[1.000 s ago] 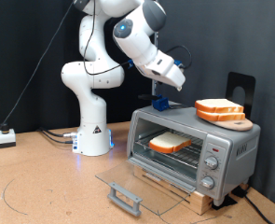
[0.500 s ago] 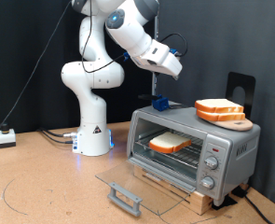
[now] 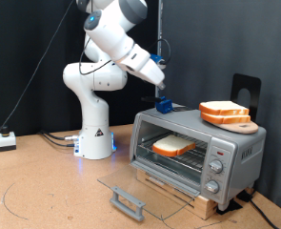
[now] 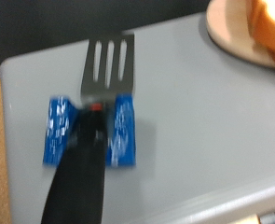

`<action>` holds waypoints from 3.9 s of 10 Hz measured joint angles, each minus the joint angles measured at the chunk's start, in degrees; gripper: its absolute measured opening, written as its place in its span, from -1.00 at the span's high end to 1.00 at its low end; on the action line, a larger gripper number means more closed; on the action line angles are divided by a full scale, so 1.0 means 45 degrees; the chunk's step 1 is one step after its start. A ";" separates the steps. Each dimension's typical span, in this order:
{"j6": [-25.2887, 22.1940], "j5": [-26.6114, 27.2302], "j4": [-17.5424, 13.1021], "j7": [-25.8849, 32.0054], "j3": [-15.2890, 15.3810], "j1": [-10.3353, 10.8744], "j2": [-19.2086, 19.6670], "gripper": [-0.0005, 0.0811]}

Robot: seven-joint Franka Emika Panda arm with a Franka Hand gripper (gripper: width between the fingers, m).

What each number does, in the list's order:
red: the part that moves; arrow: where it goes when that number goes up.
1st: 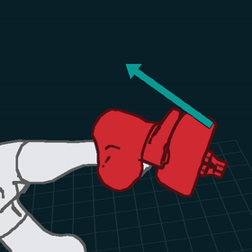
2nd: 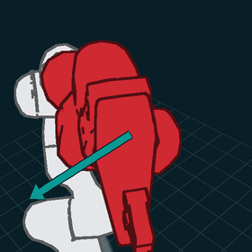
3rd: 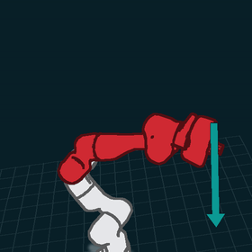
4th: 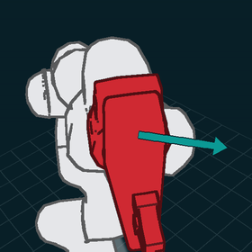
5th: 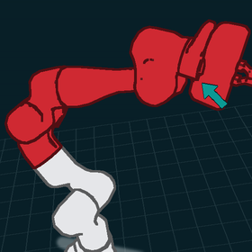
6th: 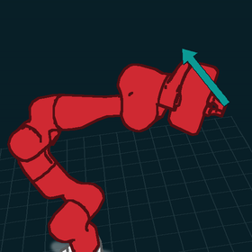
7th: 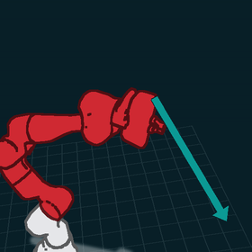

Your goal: Make a piece of toast with the oven

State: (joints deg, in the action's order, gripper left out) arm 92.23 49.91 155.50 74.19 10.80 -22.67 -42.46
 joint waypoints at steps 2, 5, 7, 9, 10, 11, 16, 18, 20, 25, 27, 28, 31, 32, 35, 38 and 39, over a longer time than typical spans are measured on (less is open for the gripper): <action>-0.0032 -0.0684 -0.0174 0.0287 -0.0591 -0.0456 0.0527 -1.00; -0.0392 -0.1624 -0.0755 0.1506 -0.1674 -0.0836 0.1542 -1.00; -0.0567 -0.2190 -0.1366 0.2289 -0.2288 -0.0969 0.2334 -1.00; -0.1133 -0.2574 -0.2263 0.2503 -0.2692 -0.1027 0.3472 -1.00; -0.0941 -0.2546 -0.2190 0.2489 -0.2655 -0.1026 0.3427 -1.00; -0.0606 -0.2501 -0.2059 0.1608 -0.2534 -0.1039 0.3386 -1.00; 0.3594 -0.0789 -0.1819 -0.5127 -0.1738 -0.1219 0.4463 -1.00; 0.4578 -0.0940 -0.2162 -0.7715 -0.1517 -0.1461 0.5343 -1.00; 0.3849 -0.1500 -0.2214 -0.7705 -0.1554 -0.1472 0.5393 -1.00; 0.2156 -0.3901 -0.3586 -1.1928 -0.1653 -0.1763 0.7985 -1.00; 0.1664 -0.4368 -0.4331 -1.1196 -0.1879 -0.1849 0.9271 -1.00; 0.1830 -0.4474 -0.4598 -1.0993 -0.2000 -0.1891 0.9797 -1.00; 0.1431 -0.4484 -0.4941 -1.0889 -0.2046 -0.1937 1.0295 -1.00; 0.1152 -0.4482 -0.5033 -1.1065 -0.2050 -0.1937 1.0487 -1.00; 0.1529 -0.4504 -0.5118 -1.1242 -0.2142 -0.1968 1.1278 -1.00; 0.2334 -0.5215 -0.4967 -1.0366 -0.2432 -0.2030 1.1888 -1.00; 0.2714 -0.5363 -0.4901 -0.9968 -0.2563 -0.2085 1.2022 -1.00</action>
State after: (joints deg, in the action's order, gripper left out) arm 104.44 25.78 133.45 29.34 -0.73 -32.05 11.64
